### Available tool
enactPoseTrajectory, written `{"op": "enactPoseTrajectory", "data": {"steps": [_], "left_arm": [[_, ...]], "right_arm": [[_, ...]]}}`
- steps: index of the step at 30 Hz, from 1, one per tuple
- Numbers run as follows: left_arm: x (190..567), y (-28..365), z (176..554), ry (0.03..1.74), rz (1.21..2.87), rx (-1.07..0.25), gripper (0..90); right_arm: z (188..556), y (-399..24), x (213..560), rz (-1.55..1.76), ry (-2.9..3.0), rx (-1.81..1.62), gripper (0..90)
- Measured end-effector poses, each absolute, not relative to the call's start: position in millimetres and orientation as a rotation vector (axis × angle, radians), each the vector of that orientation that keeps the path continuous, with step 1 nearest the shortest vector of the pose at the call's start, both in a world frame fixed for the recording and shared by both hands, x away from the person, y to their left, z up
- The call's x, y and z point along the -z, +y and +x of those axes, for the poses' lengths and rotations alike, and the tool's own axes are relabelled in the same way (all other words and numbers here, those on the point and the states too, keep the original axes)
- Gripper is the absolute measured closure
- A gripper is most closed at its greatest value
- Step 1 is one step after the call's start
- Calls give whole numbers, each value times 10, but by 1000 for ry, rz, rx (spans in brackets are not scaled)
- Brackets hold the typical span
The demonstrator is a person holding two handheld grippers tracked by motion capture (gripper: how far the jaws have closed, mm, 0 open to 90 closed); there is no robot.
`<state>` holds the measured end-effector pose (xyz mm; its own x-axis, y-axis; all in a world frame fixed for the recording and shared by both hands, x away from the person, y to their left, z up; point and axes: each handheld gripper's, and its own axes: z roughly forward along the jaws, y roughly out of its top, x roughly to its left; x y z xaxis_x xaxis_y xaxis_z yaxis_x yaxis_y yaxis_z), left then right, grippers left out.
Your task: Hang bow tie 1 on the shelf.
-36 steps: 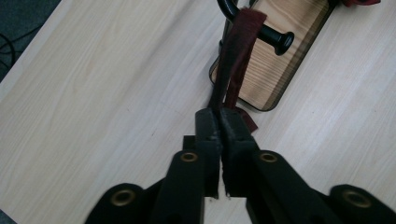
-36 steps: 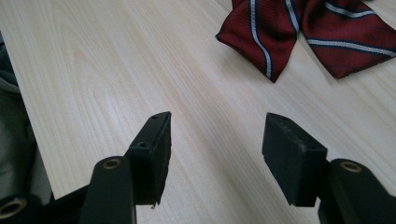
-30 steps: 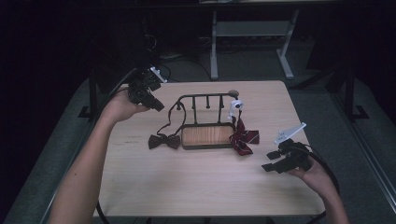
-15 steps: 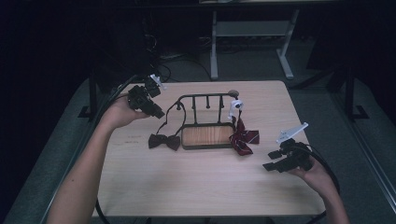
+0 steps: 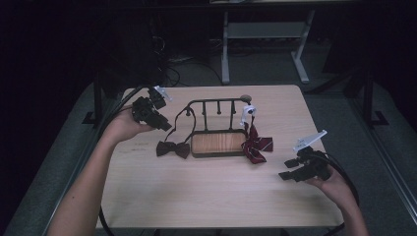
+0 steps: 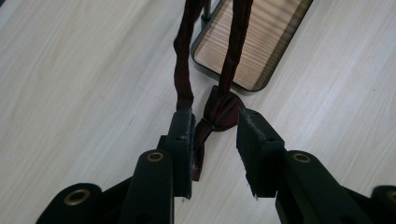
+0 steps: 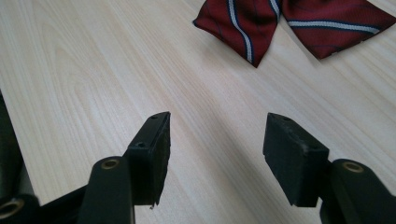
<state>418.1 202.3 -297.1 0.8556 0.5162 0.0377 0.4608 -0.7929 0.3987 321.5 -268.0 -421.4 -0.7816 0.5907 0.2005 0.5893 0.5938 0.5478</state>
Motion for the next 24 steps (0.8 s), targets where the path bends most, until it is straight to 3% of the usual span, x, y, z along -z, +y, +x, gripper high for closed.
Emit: {"op": "enactPoseTrajectory", "data": {"steps": [24], "left_arm": [[3299,2119,3905,698,2636,-211,588]], "right_arm": [[3208,-2764,4233,1056,2777,-979,398]]}}
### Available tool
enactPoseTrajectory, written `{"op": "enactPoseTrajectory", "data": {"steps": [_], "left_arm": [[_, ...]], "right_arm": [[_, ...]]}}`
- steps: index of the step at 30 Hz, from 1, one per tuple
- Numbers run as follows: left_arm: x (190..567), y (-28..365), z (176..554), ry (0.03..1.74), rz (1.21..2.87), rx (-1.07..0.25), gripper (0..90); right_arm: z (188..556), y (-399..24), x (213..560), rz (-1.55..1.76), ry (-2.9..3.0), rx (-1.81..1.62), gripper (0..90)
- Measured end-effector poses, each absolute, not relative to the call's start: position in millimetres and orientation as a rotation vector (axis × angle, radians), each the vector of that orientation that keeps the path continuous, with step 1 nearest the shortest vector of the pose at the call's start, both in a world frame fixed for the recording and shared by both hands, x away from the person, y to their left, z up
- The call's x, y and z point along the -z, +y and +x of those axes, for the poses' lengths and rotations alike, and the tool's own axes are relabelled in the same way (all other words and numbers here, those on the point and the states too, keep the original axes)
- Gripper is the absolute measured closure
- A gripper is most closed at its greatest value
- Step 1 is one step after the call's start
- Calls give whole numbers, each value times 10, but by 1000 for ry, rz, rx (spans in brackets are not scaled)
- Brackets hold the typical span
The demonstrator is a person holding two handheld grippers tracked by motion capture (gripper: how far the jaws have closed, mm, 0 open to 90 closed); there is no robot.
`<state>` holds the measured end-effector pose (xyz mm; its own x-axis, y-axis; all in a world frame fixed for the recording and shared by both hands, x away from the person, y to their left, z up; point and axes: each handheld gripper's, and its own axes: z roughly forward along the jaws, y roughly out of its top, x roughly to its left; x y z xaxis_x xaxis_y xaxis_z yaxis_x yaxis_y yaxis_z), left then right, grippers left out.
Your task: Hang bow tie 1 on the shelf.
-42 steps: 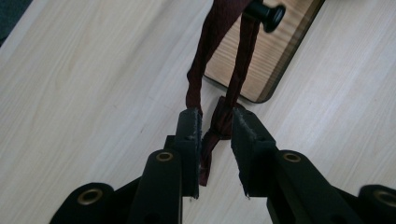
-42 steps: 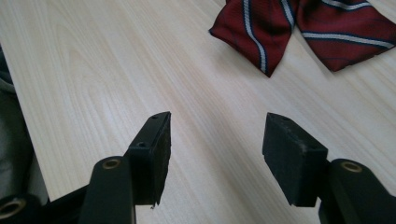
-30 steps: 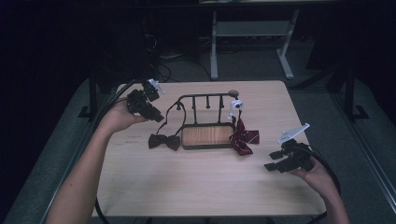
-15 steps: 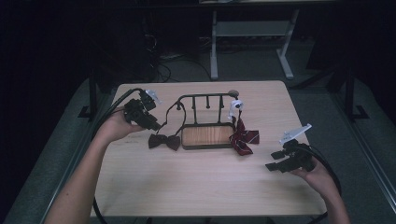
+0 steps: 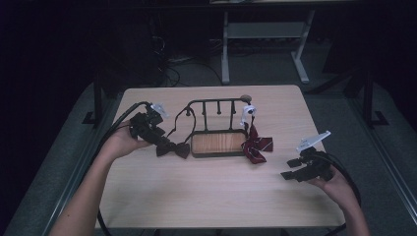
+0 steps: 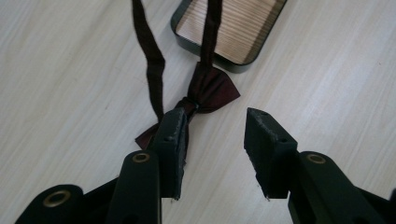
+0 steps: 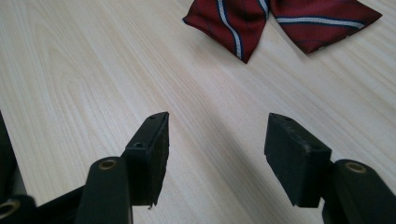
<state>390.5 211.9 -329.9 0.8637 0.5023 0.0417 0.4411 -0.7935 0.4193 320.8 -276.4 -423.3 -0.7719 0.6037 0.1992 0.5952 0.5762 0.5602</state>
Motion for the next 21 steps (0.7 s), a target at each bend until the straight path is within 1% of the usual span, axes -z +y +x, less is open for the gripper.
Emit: {"op": "enactPoseTrajectory", "data": {"steps": [13,21], "left_arm": [[3430,2167,3753,690,2641,-242,547],[3535,2226,3671,703,2634,-224,532]], "right_arm": [[3199,-2803,4221,1061,2767,-984,392],[3191,-2806,4208,1064,2763,-984,392]]}}
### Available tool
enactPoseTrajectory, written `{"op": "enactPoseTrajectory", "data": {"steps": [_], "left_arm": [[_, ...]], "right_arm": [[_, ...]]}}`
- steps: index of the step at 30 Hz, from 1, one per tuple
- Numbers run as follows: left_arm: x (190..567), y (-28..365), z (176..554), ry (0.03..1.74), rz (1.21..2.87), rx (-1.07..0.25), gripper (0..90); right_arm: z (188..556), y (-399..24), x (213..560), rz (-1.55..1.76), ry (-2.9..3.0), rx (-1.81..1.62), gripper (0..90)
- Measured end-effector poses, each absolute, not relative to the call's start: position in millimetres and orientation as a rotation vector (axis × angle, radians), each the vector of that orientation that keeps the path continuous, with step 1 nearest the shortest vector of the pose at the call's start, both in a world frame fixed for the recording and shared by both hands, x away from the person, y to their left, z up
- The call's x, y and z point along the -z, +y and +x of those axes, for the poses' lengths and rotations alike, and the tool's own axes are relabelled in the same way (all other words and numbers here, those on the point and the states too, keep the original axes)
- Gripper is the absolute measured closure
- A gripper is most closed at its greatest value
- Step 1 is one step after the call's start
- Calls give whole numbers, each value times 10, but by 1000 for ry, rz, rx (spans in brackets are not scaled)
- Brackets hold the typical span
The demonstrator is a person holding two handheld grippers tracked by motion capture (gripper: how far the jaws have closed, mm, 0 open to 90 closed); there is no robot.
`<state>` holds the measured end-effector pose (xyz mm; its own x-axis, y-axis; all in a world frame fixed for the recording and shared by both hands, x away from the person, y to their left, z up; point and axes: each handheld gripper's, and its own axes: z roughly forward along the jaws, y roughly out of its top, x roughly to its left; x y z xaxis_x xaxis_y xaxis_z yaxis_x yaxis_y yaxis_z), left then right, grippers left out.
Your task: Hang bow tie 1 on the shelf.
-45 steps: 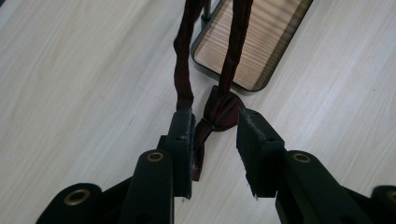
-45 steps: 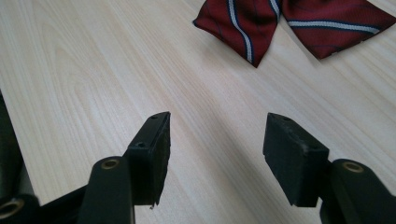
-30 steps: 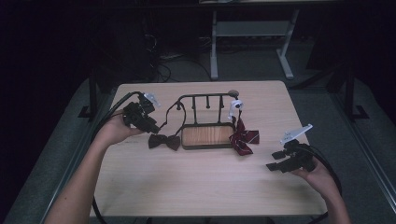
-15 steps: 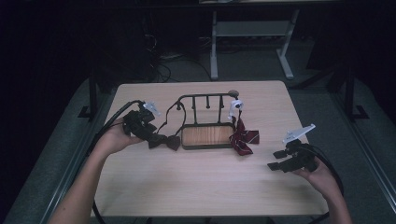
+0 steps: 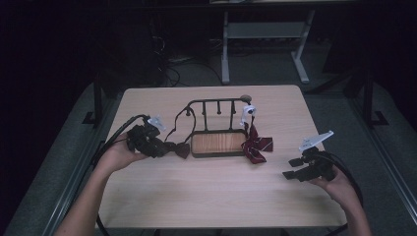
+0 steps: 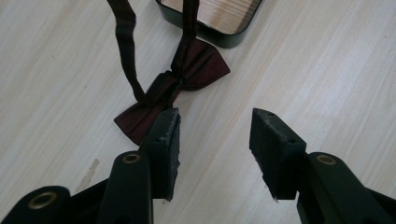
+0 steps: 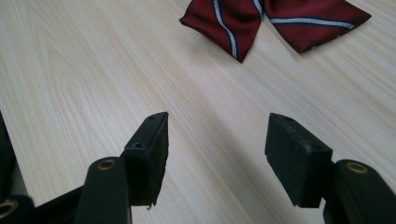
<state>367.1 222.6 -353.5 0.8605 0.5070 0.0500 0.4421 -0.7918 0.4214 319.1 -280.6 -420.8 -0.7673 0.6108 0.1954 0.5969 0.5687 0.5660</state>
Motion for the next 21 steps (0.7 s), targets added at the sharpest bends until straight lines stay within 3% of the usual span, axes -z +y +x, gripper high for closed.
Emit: {"op": "enactPoseTrajectory", "data": {"steps": [21], "left_arm": [[3972,2249,3409,697,2637,-164,456]], "right_arm": [[3165,-2773,4182,1042,2769,-980,389]]}}
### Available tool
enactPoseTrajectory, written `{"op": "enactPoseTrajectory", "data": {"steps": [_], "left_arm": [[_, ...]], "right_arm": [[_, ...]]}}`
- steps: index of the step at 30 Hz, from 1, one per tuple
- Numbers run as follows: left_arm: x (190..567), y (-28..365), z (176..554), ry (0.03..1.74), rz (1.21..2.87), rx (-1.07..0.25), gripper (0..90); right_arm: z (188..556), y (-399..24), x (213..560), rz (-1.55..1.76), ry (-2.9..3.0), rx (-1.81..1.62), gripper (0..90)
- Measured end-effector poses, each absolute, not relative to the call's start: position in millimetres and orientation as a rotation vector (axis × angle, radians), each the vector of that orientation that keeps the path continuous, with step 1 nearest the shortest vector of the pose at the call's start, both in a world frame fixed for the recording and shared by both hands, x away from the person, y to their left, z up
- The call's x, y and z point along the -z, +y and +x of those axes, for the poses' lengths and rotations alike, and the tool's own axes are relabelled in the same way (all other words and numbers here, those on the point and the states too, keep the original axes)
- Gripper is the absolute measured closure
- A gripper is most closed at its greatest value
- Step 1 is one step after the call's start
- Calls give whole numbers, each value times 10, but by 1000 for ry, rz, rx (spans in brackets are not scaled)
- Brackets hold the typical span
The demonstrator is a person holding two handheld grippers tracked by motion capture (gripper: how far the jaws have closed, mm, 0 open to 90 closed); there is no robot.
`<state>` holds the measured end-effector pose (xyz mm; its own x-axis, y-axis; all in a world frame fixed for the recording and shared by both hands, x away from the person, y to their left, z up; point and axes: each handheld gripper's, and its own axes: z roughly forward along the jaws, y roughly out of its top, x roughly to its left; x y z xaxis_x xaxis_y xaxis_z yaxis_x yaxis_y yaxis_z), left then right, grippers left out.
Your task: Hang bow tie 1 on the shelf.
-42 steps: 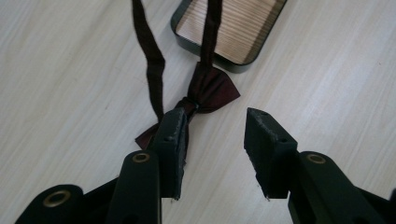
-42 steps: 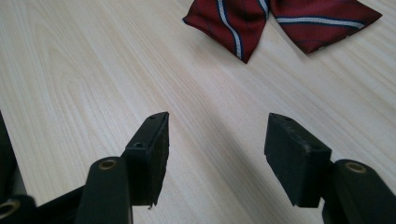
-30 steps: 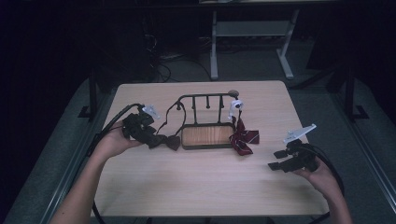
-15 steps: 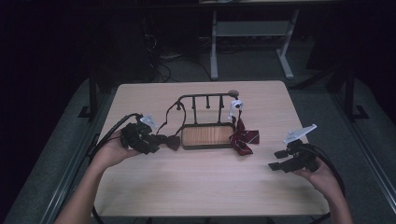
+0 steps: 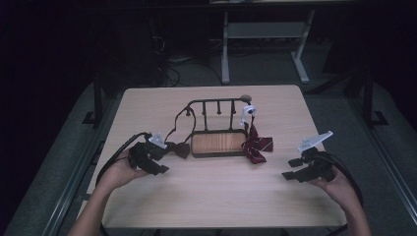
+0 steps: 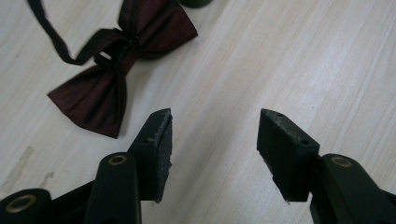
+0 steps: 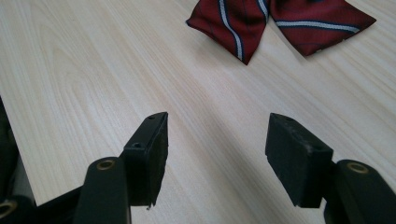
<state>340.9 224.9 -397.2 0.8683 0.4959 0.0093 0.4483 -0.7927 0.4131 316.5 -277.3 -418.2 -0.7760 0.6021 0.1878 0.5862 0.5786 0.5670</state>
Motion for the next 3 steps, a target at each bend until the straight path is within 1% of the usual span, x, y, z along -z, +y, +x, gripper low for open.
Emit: {"op": "enactPoseTrajectory", "data": {"steps": [3], "left_arm": [[4018,2243,3363,688,2631,-167,440]], "right_arm": [[3160,-2772,4170,1035,2766,-977,387]]}}
